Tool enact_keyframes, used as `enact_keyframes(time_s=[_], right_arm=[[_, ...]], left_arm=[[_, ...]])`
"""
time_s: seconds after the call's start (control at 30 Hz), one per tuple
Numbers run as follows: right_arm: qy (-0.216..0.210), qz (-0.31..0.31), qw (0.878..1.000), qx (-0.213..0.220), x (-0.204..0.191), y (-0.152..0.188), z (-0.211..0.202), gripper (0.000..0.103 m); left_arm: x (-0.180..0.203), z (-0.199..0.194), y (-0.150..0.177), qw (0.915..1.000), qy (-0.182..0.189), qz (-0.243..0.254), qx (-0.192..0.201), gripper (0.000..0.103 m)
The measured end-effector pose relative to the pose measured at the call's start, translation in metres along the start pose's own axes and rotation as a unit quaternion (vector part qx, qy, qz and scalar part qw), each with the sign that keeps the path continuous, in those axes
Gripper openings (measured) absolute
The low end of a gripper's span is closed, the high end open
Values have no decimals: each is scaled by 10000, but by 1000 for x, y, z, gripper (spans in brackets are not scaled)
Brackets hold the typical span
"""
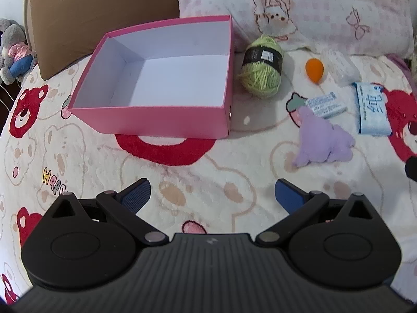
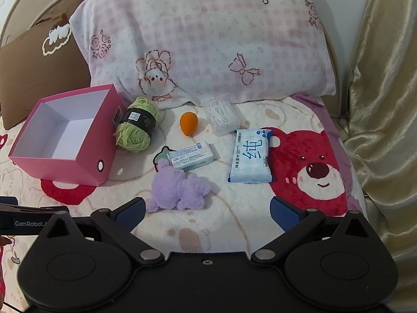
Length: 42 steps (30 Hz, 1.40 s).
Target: Organize objects
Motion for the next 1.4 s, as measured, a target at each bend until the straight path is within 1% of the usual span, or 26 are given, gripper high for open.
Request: enact_keyframes(time_s=[0.1, 0.2, 0.33, 0.4, 0.47, 0.53, 0.67, 0.77, 0.93, 1.4], right_arm=[[1, 24, 10000, 5, 2, 1, 1, 103], [-16, 26, 10000, -21, 5, -1, 2, 103], [-22, 22, 10000, -29, 5, -1, 2, 103], [-17, 38, 10000, -61, 7, -1, 4, 103], [-43, 61, 9999, -95, 9, 0, 6, 103], [-11, 133, 9999, -99, 10, 0, 6, 103], [-51, 104, 9999, -90, 9, 1, 0, 103], [-92, 18, 10000, -23, 6, 0, -7, 103], [-162, 80, 9998, 101, 7, -1, -15, 103], [-127, 137, 9998, 67, 10, 0, -12, 103]], left_arm=[[-3, 1, 1, 9998, 141, -103, -33, 103], [-5, 4, 2, 9996, 191, -173, -68, 103], [-8, 2, 2, 9995, 201, -227, -4, 103], [-10, -2, 3, 9993, 263, -248, 43, 103], [-9, -10, 3, 9991, 321, -214, 159, 103], [-8, -18, 2, 9991, 299, -138, 273, 103], [-6, -29, 2, 9987, 336, -91, 385, 103], [-5, -33, 3, 9983, 413, -88, 394, 103], [-5, -35, 4, 9983, 431, -71, 395, 103], [0, -41, 7, 9982, 436, 31, 407, 103]])
Point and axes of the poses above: each gripper's, at about its wrist camera, not at the fingertips, and z roughly the way its jaws point, x to its right, y to its underside, the point moved 3 cm from there along z, roughly the way its jaws point, and after that the axes turned 6 degrees about -x, right-handed, at the moved point
